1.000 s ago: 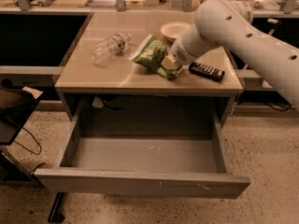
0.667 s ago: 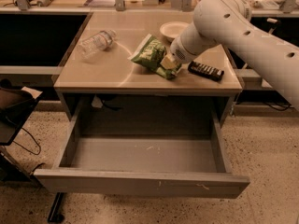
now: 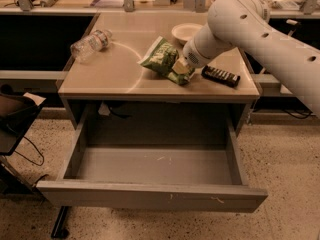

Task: Pick green jalapeno chip bag from top drawer and place on counter

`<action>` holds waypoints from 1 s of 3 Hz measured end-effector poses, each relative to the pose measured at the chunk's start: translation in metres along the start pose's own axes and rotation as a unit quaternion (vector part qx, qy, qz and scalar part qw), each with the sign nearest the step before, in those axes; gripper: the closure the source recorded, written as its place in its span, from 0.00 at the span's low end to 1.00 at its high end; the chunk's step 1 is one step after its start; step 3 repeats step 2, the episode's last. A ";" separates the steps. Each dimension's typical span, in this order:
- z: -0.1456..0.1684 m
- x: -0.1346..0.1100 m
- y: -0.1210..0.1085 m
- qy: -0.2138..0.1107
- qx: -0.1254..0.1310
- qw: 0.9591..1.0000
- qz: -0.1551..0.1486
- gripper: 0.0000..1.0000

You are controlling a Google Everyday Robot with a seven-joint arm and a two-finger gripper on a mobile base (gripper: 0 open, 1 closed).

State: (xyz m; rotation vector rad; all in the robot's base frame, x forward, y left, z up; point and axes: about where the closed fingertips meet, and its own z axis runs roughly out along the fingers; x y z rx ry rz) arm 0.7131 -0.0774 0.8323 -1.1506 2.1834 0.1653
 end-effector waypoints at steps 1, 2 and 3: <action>0.000 0.000 0.000 0.000 0.000 1.000 0.000 0.11; 0.000 0.000 0.000 0.000 0.000 1.000 0.000 0.00; 0.000 0.000 0.000 0.000 0.000 1.000 0.000 0.00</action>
Offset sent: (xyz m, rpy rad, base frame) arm 0.0000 0.0000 0.0000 0.0000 0.0000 0.0000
